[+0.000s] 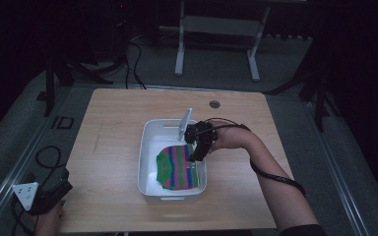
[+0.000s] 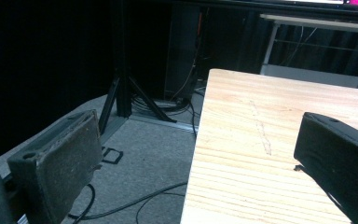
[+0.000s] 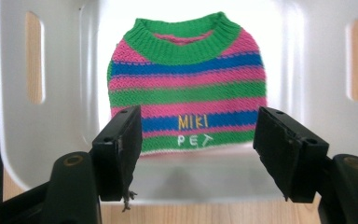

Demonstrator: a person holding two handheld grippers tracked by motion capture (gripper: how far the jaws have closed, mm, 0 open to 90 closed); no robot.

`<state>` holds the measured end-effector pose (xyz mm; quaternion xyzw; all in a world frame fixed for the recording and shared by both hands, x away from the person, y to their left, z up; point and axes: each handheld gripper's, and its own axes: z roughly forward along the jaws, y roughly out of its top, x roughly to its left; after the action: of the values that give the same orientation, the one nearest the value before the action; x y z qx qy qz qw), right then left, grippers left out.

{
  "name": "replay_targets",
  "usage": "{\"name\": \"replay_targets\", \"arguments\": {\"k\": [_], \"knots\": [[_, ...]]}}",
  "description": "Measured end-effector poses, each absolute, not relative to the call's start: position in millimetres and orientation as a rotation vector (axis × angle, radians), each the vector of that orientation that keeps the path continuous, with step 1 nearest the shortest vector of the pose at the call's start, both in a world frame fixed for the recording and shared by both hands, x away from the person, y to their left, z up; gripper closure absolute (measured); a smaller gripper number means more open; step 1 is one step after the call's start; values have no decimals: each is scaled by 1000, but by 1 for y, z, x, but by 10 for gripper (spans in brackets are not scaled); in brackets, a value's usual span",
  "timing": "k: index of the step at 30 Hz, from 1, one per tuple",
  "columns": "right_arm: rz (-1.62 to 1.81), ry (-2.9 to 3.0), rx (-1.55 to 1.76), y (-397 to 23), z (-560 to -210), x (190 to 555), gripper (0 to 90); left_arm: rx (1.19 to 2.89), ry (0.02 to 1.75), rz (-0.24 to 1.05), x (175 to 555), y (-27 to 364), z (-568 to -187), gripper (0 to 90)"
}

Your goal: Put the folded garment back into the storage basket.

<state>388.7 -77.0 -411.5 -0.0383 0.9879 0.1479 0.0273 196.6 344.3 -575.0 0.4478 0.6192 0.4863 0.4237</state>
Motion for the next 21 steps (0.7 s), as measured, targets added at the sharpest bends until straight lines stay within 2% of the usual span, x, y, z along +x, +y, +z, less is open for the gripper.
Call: {"name": "replay_targets", "arguments": {"k": [10, 13, 21], "knots": [[514, 3005, -16, -115, -396, 390, 268, 1119, 1551, 1218, 197, 344, -575, 14], [527, 2991, 30, -128, -395, 390, 217, 1121, 1551, 1218, 197, 344, -575, 14], [561, 2960, 185, -164, -403, 397, 183, 1120, 1554, 1218, 197, 344, -575, 14]]}}
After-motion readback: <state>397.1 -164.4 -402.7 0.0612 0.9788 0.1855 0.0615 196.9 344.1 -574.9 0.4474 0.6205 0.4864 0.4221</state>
